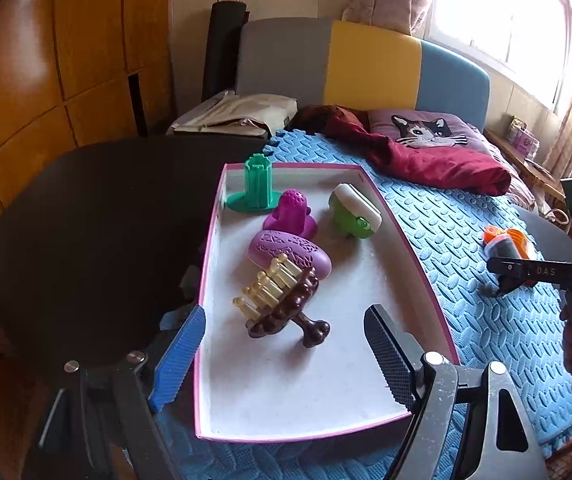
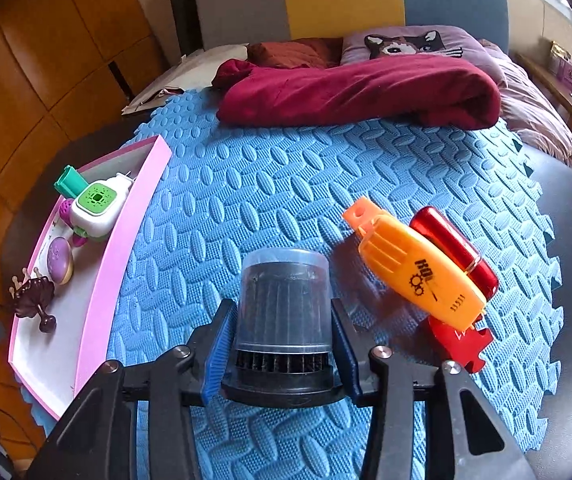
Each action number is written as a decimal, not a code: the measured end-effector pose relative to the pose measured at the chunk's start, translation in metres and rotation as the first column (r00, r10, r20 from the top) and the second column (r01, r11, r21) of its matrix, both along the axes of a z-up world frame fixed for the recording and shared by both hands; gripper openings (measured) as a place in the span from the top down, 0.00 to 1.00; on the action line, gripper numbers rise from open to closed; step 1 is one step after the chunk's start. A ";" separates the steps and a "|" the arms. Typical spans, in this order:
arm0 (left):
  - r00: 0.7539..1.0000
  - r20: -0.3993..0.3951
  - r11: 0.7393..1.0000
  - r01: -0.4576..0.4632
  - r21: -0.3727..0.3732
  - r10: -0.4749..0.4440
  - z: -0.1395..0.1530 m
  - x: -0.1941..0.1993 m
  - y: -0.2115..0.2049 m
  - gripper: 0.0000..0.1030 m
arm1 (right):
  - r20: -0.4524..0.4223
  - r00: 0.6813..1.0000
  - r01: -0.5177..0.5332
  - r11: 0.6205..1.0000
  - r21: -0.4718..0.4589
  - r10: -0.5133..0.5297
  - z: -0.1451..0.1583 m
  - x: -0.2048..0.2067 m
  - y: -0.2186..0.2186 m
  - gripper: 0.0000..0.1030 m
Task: Organize rigid objects
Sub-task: 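Hold the black cylinder with the right gripper and turn toward the tray, then lower the black cylinder into the tray and open the right gripper, then move the right gripper toward the orange toy and red cylinder, then reach to the yellow curved piece and grasp it with the left gripper, then lift the yellow piece with the left gripper while the right gripper grasps the red puzzle piece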
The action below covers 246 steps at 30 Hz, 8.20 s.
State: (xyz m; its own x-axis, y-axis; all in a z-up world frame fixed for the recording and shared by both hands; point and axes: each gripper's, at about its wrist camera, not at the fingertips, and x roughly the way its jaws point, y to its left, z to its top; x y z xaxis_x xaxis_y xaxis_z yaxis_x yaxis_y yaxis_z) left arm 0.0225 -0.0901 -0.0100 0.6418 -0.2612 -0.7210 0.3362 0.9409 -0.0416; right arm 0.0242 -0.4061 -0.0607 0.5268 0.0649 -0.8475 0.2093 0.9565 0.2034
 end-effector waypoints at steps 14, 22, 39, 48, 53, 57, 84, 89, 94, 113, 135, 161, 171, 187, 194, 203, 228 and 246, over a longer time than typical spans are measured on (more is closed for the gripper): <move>0.999 0.029 1.000 -0.023 0.013 0.023 0.004 -0.001 0.008 0.20 | 0.111 0.993 -0.026 0.999 -0.024 0.028 0.013 -0.004 0.012 0.58; 0.999 0.023 0.999 -0.039 0.001 0.039 0.004 0.002 0.016 0.20 | 0.129 0.988 -0.102 0.991 0.092 0.090 0.015 0.001 0.032 0.58; 0.991 0.023 0.988 -0.131 -0.081 0.133 0.011 0.014 0.063 0.20 | 0.036 0.942 -0.336 0.937 0.095 0.334 0.027 0.053 0.170 0.58; 0.988 -0.003 0.985 -0.155 -0.071 0.156 0.000 0.021 0.075 0.21 | -0.014 0.973 -0.229 0.973 0.026 0.230 0.002 0.086 0.162 0.57; 0.993 -0.009 0.990 -0.121 -0.074 0.121 -0.003 0.017 0.070 0.24 | 0.044 0.979 -0.203 0.978 0.040 0.201 0.012 0.076 0.155 0.53; 0.996 -0.025 0.994 -0.083 -0.067 0.081 -0.007 0.014 0.058 0.27 | 0.103 0.982 -0.165 0.984 0.060 0.159 0.023 0.061 0.142 0.53; 0.997 -0.068 0.999 -0.030 0.040 0.032 -0.026 0.049 0.000 0.31 | 0.231 0.826 0.471 0.855 0.218 -0.514 0.038 -0.083 -0.102 0.53; 0.997 -0.071 0.999 -0.034 0.009 0.035 -0.022 0.037 0.007 0.28 | 0.177 0.831 0.478 0.840 0.257 -0.527 0.027 -0.080 -0.109 0.51; 0.997 -0.077 0.999 -0.034 -0.013 0.033 -0.019 0.025 0.012 0.26 | 0.165 0.856 0.445 0.861 0.245 -0.489 0.022 -0.073 -0.103 0.51; 0.999 -0.038 0.998 -0.014 -0.067 0.012 0.002 0.009 0.012 0.21 | 0.189 0.923 0.270 0.914 0.304 -0.336 0.022 -0.037 -0.081 0.51; 0.954 0.019 0.953 0.300 -0.032 -0.300 0.034 0.015 -0.132 0.21 | 0.201 0.814 0.448 0.810 0.378 -0.545 0.033 -0.076 -0.120 0.51; 0.789 -0.133 0.795 0.606 0.012 -0.599 -0.057 0.013 -0.311 0.15 | 0.211 0.802 0.418 0.777 0.471 -0.559 0.035 -0.083 -0.130 0.50; 0.781 -0.171 0.799 0.591 -0.109 -0.601 -0.055 0.004 -0.268 0.29 | 0.203 0.823 0.404 0.798 0.447 -0.531 0.033 -0.077 -0.127 0.50; 0.836 -0.161 0.851 0.517 -0.092 -0.525 -0.058 -0.016 -0.221 0.28 | 0.147 0.873 0.379 0.836 0.397 -0.465 0.021 -0.064 -0.117 0.50; 0.847 -0.137 0.857 0.513 -0.043 -0.514 -0.061 -0.012 -0.233 0.29 | -0.023 0.892 0.429 0.832 0.352 -0.451 -0.004 -0.059 -0.121 0.50; 0.848 -0.113 0.855 0.517 -0.035 -0.517 -0.063 -0.013 -0.232 0.31 | -0.080 0.935 0.353 0.925 0.141 -0.345 -0.009 -0.045 -0.089 0.44; 0.863 -0.086 0.866 0.501 0.006 -0.498 -0.061 -0.023 -0.223 0.31 | -0.097 0.974 0.186 0.966 -0.178 -0.205 -0.019 -0.033 -0.055 0.48; 0.878 0.000 0.878 0.479 0.003 -0.479 -0.027 -0.039 -0.196 0.31 | -0.070 0.982 0.161 0.969 -0.185 -0.176 -0.020 -0.031 -0.056 0.52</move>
State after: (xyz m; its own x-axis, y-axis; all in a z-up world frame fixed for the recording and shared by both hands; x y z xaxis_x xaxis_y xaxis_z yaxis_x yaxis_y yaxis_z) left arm -0.0161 -0.2858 -0.0373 0.4393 -0.5348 -0.7219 0.7461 0.6647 -0.0384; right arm -0.0064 -0.4620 -0.0809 0.4425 -0.1745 -0.8796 0.3799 0.9250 0.0077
